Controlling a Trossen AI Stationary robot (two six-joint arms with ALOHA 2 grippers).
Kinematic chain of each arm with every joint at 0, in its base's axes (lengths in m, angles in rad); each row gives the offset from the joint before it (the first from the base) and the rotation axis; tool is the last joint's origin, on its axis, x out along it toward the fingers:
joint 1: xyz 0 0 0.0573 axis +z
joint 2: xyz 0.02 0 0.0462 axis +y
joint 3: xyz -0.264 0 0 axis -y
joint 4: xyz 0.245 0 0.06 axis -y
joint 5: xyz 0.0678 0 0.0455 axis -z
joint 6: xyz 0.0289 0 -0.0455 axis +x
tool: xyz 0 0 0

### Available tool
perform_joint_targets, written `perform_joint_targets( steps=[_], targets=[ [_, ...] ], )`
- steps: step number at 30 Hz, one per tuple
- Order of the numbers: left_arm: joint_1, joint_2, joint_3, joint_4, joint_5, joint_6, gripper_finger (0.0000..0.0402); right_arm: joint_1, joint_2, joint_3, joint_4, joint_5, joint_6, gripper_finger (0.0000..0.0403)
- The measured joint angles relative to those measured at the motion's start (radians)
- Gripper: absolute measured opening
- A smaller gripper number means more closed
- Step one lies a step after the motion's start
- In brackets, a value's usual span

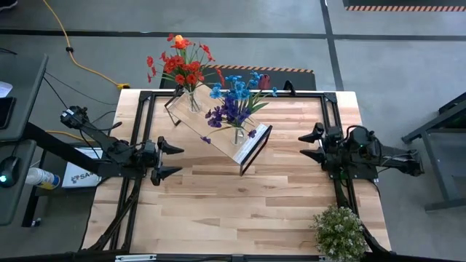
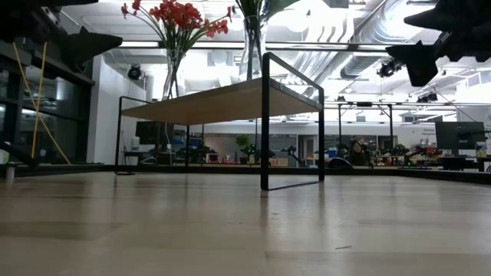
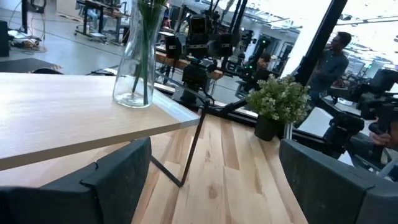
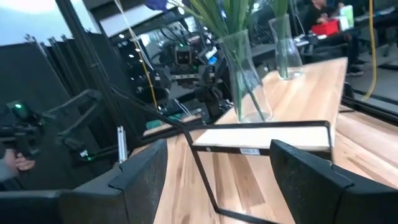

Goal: Pick and place flowers into a vace then onto a shelf
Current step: Return to Home Position

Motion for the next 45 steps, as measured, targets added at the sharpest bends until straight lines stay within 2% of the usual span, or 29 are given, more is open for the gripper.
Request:
perform_joint_targets(
  steps=[8, 22, 29, 34, 37, 40, 45],
  targets=[
    [0.0, 0.0, 0.0, 0.0, -0.053, 0.015, 0.0386, 0.0, 0.0, -0.054, 0.084, -0.004, 0.01, 0.0271],
    [0.0, 0.0, 0.0, 0.008, -0.029, 0.089, 0.0386, 0.0, 0.0, -0.066, 0.087, -0.071, -0.014, 0.0273],
    [0.0, 0.015, 0.002, 0.105, 0.002, 0.202, 0.0386, 0.0, 0.0, -0.065, 0.112, -0.074, -0.026, 0.0272],
    [0.002, 0.082, 0.002, 0.172, -0.031, 0.224, 0.0386, 0.0, 0.0, -0.065, 0.138, -0.101, -0.036, 0.0271],
    [0.042, 0.121, 0.002, 0.254, -0.024, 0.267, 0.0386, 0.0, 0.0, -0.065, 0.139, -0.106, -0.031, 0.0271],
    [0.127, 0.142, 0.002, 0.292, 0.023, 0.275, 0.0386, 0.0, 0.0, -0.065, 0.14, -0.106, -0.028, 0.0273],
    [0.28, 0.147, 0.002, 0.274, 0.231, 0.224, 0.0386, 0.0, 0.0, -0.065, 0.14, -0.123, -0.014, 0.0271]
  ],
)
